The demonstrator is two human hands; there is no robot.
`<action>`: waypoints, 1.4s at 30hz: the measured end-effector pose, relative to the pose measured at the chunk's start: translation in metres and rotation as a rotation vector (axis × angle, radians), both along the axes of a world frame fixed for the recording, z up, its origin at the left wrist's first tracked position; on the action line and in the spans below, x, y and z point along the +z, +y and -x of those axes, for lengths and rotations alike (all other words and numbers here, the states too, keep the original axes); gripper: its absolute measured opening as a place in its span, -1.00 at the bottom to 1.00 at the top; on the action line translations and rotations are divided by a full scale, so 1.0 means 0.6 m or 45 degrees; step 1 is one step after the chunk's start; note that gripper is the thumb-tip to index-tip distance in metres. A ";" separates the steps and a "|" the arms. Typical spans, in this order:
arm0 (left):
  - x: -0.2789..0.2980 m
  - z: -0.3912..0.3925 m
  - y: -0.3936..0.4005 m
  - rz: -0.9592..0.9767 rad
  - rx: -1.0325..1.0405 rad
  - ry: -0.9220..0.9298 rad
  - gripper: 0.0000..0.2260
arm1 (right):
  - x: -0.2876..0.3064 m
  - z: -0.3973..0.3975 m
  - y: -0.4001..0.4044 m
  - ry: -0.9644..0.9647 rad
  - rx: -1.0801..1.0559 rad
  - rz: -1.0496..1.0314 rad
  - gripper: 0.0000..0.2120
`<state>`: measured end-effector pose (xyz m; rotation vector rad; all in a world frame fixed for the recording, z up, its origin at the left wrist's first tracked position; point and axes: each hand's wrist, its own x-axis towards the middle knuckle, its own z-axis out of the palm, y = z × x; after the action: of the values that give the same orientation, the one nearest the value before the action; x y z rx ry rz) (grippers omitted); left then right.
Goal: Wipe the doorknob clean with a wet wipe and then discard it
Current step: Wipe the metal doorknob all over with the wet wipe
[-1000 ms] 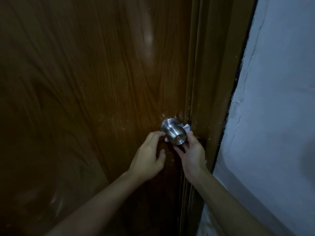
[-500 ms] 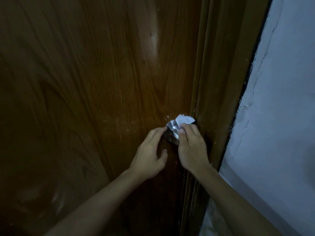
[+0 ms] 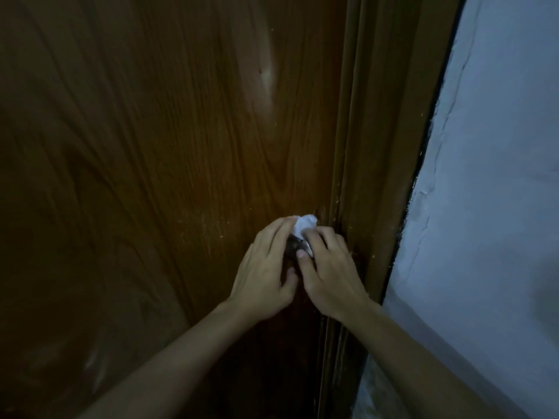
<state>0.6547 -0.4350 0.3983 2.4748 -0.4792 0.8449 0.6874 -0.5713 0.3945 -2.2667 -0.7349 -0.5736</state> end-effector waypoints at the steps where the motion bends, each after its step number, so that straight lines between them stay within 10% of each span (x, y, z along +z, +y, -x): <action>1: 0.000 -0.001 0.002 0.027 0.014 0.012 -0.35 | 0.002 -0.002 -0.006 -0.027 0.029 0.076 -0.63; 9: -0.007 0.002 0.014 -0.008 0.029 0.032 -0.36 | 0.009 -0.010 -0.013 -0.105 0.076 0.134 -0.69; 17: -0.009 -0.002 0.019 -0.053 -0.022 0.058 -0.38 | -0.008 0.002 -0.003 0.359 -0.017 -0.314 -0.66; 27: -0.005 0.005 0.026 -0.034 -0.021 0.080 -0.39 | 0.019 0.004 -0.013 -0.140 0.034 0.329 -0.58; 34: 0.006 0.005 0.026 -0.243 -0.043 0.157 -0.29 | 0.019 0.007 0.010 0.398 -0.154 -0.187 -0.48; 42: 0.003 0.016 0.023 -0.178 -0.059 0.244 -0.31 | 0.013 0.016 0.008 0.216 -0.088 -0.068 -0.42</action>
<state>0.6448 -0.4213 0.4003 2.6282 -0.5410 0.5658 0.6777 -0.5666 0.4021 -2.2653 -0.5533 -0.4217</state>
